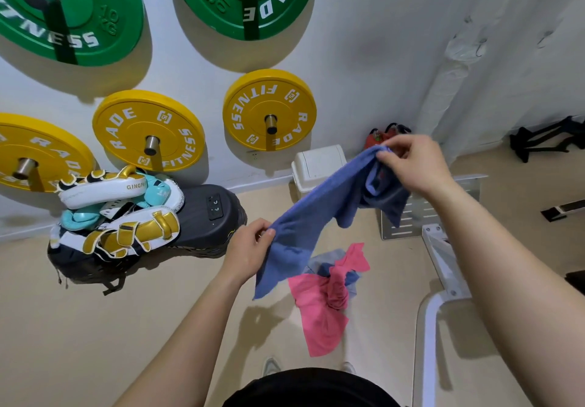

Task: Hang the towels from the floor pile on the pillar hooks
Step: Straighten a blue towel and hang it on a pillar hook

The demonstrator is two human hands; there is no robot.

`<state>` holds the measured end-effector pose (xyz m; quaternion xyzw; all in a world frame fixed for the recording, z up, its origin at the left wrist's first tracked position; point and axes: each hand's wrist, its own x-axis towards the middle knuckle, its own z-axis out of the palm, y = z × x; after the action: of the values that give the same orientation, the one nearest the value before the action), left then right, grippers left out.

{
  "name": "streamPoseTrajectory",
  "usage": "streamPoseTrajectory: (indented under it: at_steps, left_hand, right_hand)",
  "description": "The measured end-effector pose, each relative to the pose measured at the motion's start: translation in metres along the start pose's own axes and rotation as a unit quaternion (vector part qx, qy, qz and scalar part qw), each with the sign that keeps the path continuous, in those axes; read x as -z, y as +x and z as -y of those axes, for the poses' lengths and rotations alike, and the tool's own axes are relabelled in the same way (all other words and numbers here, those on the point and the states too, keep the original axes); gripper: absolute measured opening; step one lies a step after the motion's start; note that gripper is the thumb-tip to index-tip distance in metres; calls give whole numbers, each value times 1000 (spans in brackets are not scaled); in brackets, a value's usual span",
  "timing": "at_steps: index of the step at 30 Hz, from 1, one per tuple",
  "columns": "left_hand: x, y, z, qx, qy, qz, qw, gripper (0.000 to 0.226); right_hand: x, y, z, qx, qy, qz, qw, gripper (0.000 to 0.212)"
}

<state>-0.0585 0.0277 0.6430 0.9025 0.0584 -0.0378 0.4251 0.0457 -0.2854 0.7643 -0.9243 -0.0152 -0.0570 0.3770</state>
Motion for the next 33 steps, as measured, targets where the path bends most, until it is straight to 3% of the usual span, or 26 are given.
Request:
streamPoseTrajectory:
  at_steps: [4, 9, 11, 16, 22, 33]
  left_hand:
    - [10, 1, -24, -50, -19, -18, 998, 13]
    - [8, 4, -46, -139, 52, 30, 989, 15]
    - [8, 6, -46, -145, 71, 41, 986, 14]
    - [14, 2, -38, -134, 82, 54, 986, 11]
    - [18, -5, -22, -75, 45, 25, 996, 3]
    - [9, -18, 2, 21, -40, 6, 999, 30]
  right_hand:
    - [-30, -26, -21, -51, -69, 74, 994, 37]
    - [-95, -64, 8, 25, 7, 252, 967, 48]
    - [-114, -73, 18, 54, 21, 292, 955, 43]
    - [-132, -75, 30, 67, 16, 297, 952, 2]
    - [-127, -68, 29, 87, 13, 289, 953, 4]
    - [-92, -53, 20, 58, -2, 249, 967, 30]
